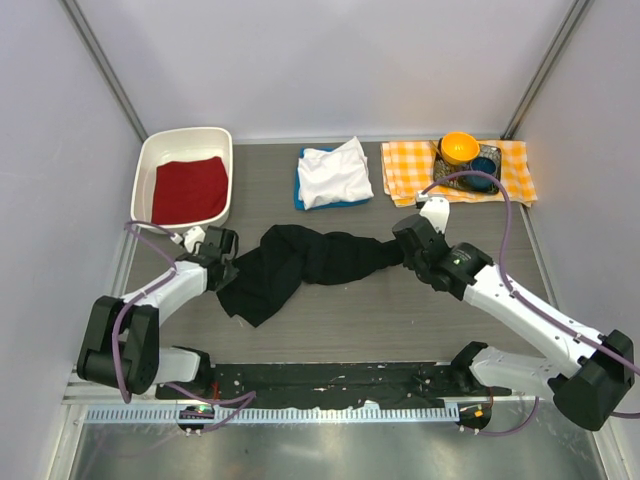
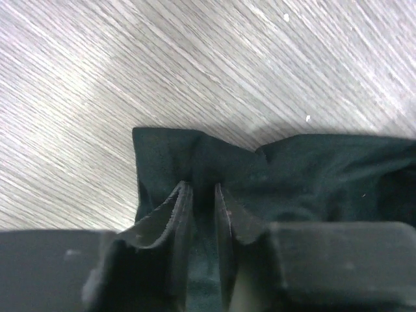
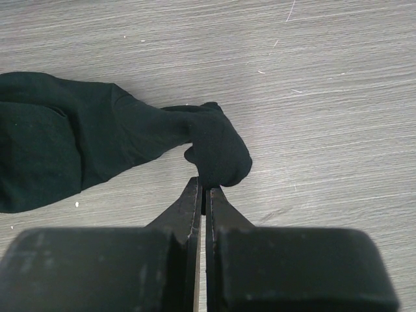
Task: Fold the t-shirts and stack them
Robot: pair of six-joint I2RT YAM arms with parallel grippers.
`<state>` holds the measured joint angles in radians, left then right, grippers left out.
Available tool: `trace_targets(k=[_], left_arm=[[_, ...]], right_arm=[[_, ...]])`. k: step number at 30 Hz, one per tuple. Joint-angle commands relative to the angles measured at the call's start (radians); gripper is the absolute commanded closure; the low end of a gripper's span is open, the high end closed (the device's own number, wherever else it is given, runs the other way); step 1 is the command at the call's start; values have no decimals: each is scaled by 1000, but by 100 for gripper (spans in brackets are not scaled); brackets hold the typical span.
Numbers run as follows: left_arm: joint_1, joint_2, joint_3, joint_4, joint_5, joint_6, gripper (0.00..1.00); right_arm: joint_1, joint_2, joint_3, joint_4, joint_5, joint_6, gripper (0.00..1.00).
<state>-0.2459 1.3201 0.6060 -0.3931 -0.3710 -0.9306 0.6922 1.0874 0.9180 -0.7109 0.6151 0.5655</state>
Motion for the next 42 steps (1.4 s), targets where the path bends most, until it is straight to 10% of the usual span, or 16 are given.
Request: trace_targets(k=[1, 9, 19, 25, 32, 35, 42], left_arm=[[13, 53, -23, 17, 87, -13, 95], [19, -43, 101, -61, 95, 30, 100], [-119, -244, 678, -155, 129, 263, 100], [-295, -481, 334, -171, 133, 262, 100], [-541, -670, -152, -154, 98, -66, 99], [-608, -745, -95, -301, -15, -97, 9], [-624, -851, 98, -267, -186, 90, 0]], right_arm=[[-2, -32, 1, 30, -3, 2, 99], [-2, -64, -10, 28, -5, 7, 99], [-2, -102, 85, -67, 86, 7, 99], [-2, -165, 192, -208, 204, 33, 99], [-3, -225, 248, -334, 317, 97, 99], [-3, -224, 242, -366, 333, 117, 99], [-3, -192, 236, -340, 328, 126, 99]])
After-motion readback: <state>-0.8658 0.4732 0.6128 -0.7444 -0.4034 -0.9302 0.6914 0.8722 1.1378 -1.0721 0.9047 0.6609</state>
